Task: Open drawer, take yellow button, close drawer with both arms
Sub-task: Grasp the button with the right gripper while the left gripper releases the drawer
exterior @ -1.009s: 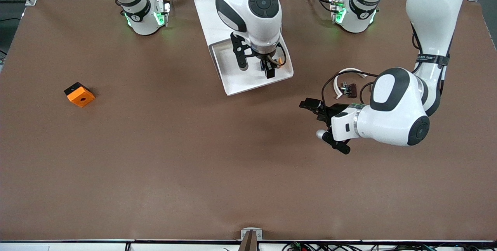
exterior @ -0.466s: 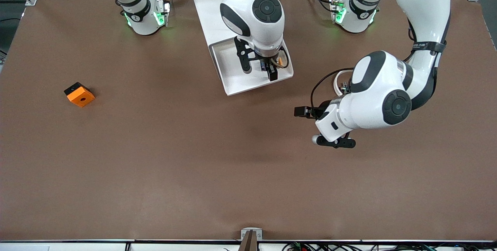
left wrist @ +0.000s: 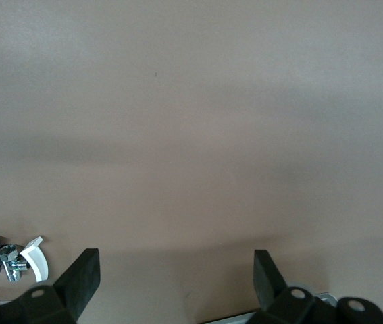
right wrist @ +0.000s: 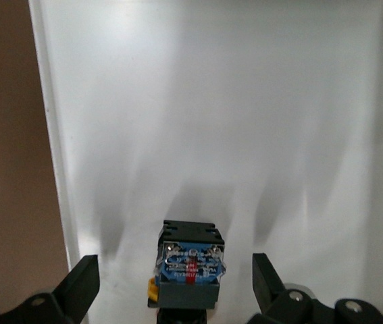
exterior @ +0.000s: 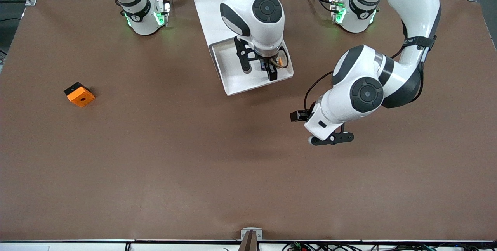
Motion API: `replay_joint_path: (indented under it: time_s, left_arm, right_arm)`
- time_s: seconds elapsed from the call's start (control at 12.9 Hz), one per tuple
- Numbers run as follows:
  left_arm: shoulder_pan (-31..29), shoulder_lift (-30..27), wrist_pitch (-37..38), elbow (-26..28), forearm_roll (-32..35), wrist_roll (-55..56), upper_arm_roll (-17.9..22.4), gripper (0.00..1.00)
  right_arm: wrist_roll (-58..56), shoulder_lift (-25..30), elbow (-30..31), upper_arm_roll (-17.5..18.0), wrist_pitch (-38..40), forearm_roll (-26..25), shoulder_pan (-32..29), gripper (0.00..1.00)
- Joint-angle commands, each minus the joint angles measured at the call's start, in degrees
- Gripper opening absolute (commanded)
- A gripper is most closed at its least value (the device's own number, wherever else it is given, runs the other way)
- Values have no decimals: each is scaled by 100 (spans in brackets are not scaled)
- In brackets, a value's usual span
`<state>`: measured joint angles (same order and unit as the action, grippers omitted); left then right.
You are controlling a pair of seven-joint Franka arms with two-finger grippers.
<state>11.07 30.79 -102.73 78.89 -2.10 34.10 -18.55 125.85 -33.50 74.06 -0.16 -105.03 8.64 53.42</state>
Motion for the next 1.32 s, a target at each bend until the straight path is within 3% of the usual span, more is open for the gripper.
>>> replay_joint_path:
  time_s: [0.0,0.16,0.39,0.54,0.62,1.24]
  left_arm:
    - [1,-82,-19,22,130,132,10,100]
    - [18,-100,-27,22,218,132,10,100]
    - [27,-100,-27,22,218,132,10,100]
    - [18,-100,-27,22,210,123,10,100]
    - [27,-100,-27,22,218,123,18,100]
    - [27,-100,-27,22,201,132,18,100]
  right_arm:
    - [63,-51,-146,-46,105,94,37,100]
    - [54,-51,-137,-37,105,94,37,99]
    - [54,-51,-146,-37,88,94,28,37]
    - [54,-43,-146,-37,96,94,28,9]
    - [63,-43,-146,-37,88,94,28,0]
    - [2,45,-373,-20,253,103,-94,0]
